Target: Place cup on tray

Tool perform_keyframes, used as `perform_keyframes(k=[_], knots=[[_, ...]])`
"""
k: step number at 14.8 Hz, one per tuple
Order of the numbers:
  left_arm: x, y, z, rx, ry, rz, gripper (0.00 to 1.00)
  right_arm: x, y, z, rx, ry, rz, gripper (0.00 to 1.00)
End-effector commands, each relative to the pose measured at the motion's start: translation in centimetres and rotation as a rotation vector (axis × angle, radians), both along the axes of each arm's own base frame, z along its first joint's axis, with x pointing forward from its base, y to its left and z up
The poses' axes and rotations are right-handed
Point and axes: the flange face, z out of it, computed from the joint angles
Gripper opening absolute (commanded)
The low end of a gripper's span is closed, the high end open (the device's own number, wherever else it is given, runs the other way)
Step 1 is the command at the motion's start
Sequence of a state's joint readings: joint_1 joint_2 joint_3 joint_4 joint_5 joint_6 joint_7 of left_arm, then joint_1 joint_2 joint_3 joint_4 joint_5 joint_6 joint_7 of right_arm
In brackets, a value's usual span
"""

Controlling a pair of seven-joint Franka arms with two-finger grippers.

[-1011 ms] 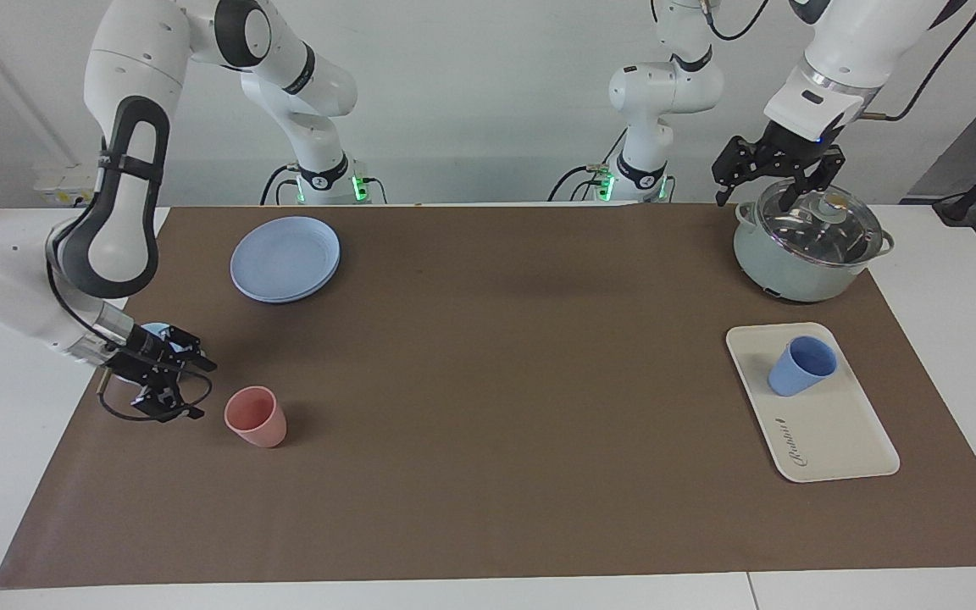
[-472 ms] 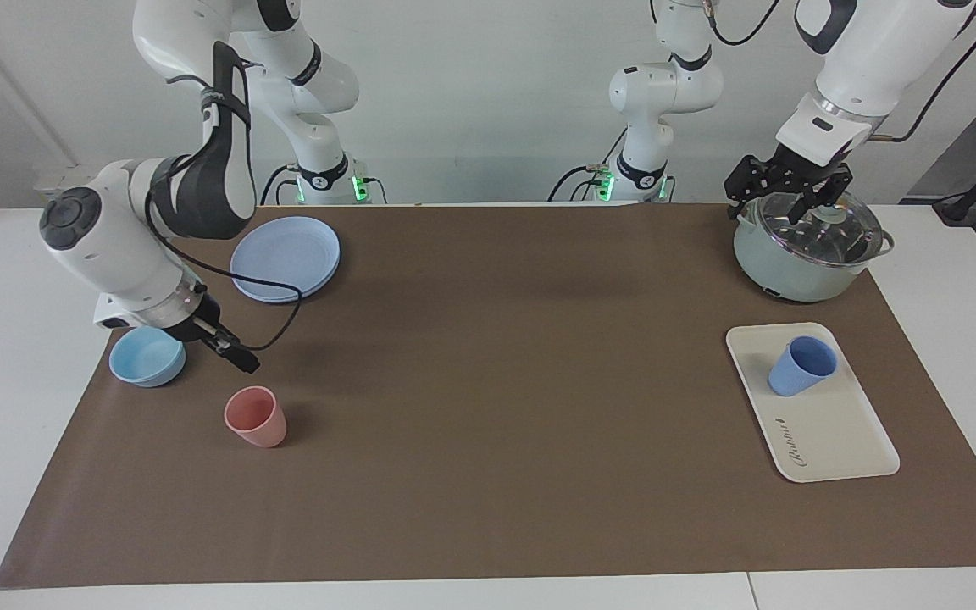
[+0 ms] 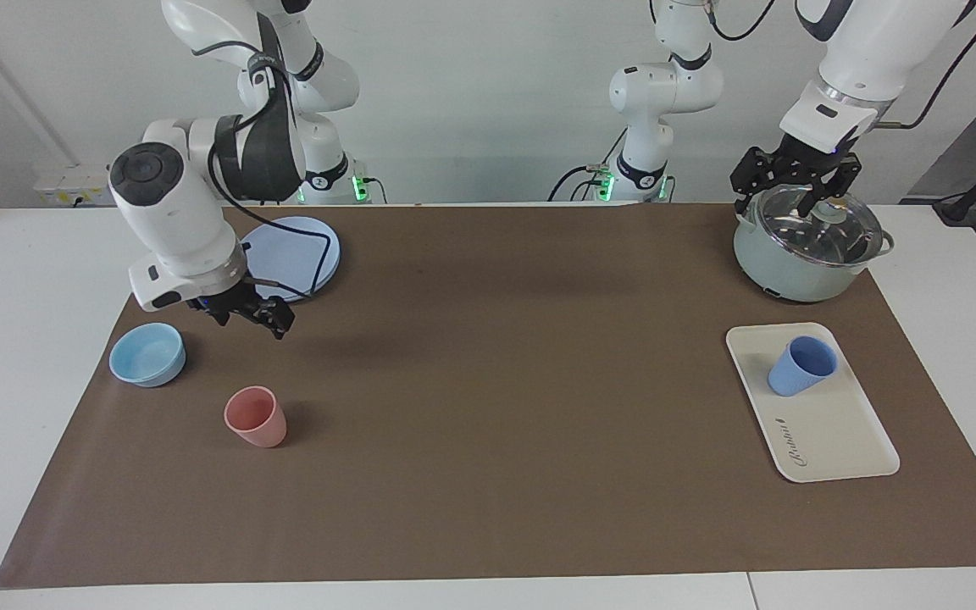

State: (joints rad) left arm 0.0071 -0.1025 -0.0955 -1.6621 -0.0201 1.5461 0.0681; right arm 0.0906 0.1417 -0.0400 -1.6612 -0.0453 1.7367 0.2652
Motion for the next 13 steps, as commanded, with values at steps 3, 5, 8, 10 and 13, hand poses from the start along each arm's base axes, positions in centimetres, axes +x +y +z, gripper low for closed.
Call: perform_keyframes(k=[3, 5, 8, 10, 13], knots=[[-0.4, -1.4, 0.3, 0.018, -0.002, 0.007, 1.0, -4.5, -0.4, 6.9, 0.006, -0.077, 0.043, 1.0], [-0.4, -1.8, 0.3, 0.007, 0.002, 0.0, 1.0, -4.5, -0.6, 8.6, 0.04, -0.109, 0.029, 1.0], [0.8, 0.3, 1.1, -0.037, 0.0, 0.039, 1.0, -5.4, -1.1, 9.6, 0.041, -0.101, 0.039, 1.0], [1.0, -0.1, 0.7, -0.032, -0.004, 0.037, 1.0, -5.6, -2.2, 9.7, 0.058, -0.084, 0.08, 1.0], [0.5, -0.1, 0.3, -0.029, 0.011, 0.034, 1.0, -5.2, -2.0, 9.9, 0.077, -0.106, 0.105, 1.0]])
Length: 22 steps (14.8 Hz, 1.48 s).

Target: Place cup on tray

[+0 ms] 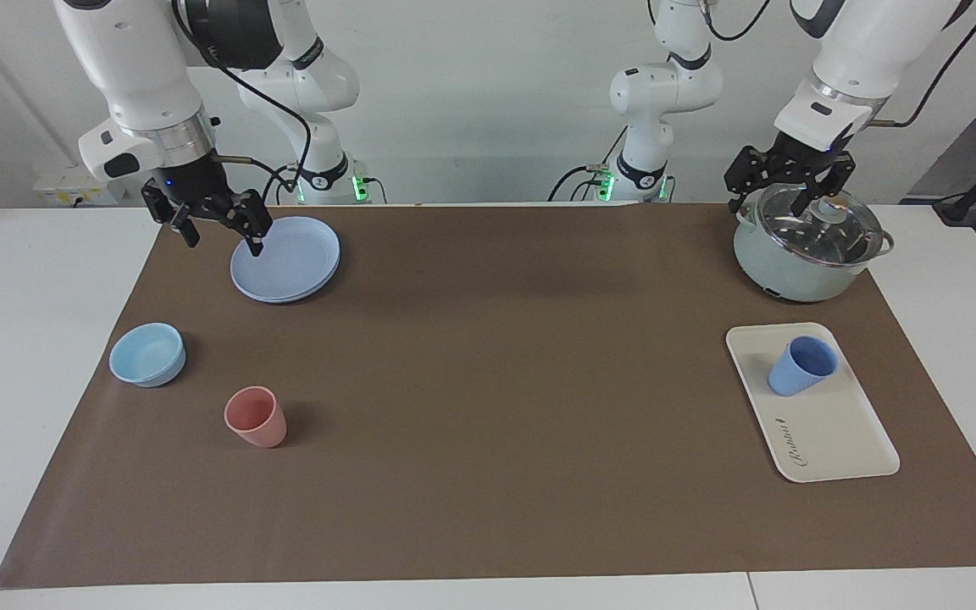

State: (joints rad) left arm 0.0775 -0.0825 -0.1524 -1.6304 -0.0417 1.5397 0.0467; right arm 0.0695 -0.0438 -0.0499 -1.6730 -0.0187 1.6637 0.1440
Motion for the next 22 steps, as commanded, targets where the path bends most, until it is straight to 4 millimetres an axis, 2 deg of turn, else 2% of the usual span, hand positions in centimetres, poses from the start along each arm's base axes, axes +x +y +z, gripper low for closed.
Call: perform_keyframes(k=[1, 5, 11, 16, 22], knots=[[-0.1, -0.3, -0.1, -0.011, 0.017, -0.007, 1.0, -0.1, 0.5, 0.6, 0.053, -0.011, 0.026, 1.0], [-0.7, -0.1, -0.4, -0.005, 0.027, -0.002, 1.0, -0.2, 1.5, 0.7, 0.056, -0.007, -0.006, 1.0], [-0.8, 0.2, -0.6, -0.001, 0.021, 0.001, 1.0, -0.8, 1.9, 2.4, 0.039, -0.009, 0.002, 1.0], [-0.9, 0.6, -0.7, -0.001, 0.032, 0.016, 1.0, -0.9, 2.8, 2.3, 0.069, -0.005, 0.012, 1.0], [-0.9, 0.7, -0.6, 0.0, 0.032, 0.017, 1.0, -1.4, 2.8, 1.8, 0.048, 0.002, 0.078, 1.0]])
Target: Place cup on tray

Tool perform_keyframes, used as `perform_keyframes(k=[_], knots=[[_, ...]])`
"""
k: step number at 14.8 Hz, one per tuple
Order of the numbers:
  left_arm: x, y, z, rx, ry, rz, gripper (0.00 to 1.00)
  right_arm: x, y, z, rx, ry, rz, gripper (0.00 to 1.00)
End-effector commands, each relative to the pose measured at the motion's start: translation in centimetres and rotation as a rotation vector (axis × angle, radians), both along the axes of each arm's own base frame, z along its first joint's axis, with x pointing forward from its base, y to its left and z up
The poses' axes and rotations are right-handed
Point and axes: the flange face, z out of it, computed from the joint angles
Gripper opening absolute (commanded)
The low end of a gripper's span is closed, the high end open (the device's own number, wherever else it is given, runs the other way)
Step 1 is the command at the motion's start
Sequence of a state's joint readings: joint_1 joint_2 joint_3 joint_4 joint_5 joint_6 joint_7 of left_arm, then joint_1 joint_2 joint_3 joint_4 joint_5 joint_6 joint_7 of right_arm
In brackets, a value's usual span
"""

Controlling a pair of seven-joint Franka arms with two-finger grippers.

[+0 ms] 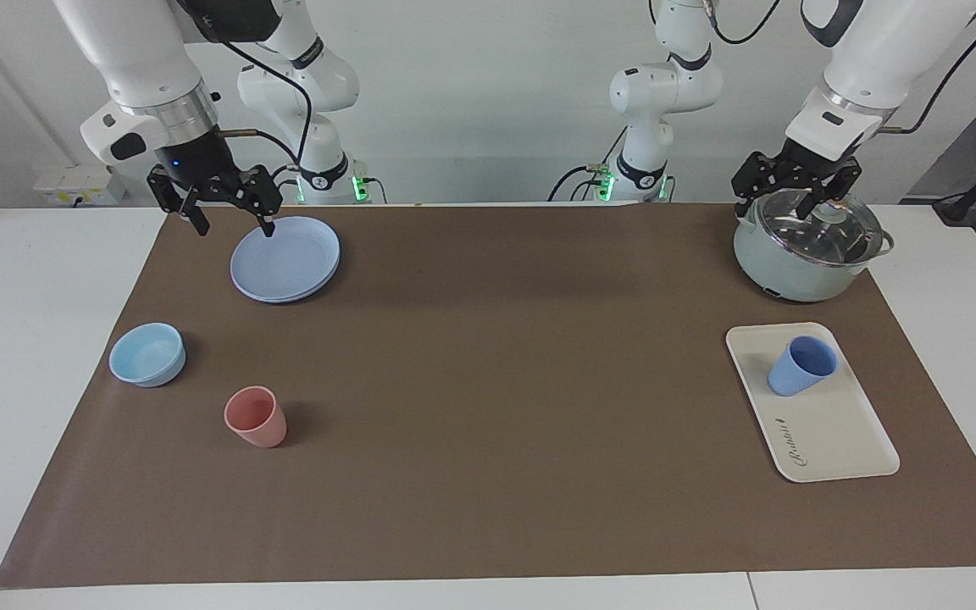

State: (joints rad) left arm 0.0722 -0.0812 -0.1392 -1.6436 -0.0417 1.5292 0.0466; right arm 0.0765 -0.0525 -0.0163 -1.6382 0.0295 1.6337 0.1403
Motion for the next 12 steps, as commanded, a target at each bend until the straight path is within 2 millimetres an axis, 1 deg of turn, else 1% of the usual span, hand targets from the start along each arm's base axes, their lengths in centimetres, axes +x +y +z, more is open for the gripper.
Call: perform_keyframes(k=[1, 3, 4, 7, 9, 12], knots=[[-0.8, 0.3, 0.1, -0.002, 0.009, 0.011, 1.0, -1.0, 0.4, 0.1, -0.001, 0.012, 0.042, 1.0], [-0.8, 0.3, 0.1, -0.001, 0.009, 0.011, 1.0, -1.1, 0.7, 0.1, -0.002, 0.013, 0.048, 1.0], [-0.8, 0.2, 0.1, -0.002, 0.009, 0.009, 1.0, -1.1, 1.3, 0.0, -0.005, 0.013, 0.059, 1.0], [-0.8, 0.3, 0.1, -0.002, 0.009, 0.011, 1.0, -1.2, 1.3, 0.0, -0.025, 0.012, 0.064, 1.0], [-0.8, 0.2, 0.1, -0.003, 0.004, 0.009, 1.0, -1.3, 2.0, 0.0, -0.025, 0.013, 0.071, 1.0], [-0.7, 0.1, 0.2, -0.003, -0.002, 0.011, 1.0, -1.3, 2.1, 0.0, -0.024, 0.013, 0.07, 1.0]])
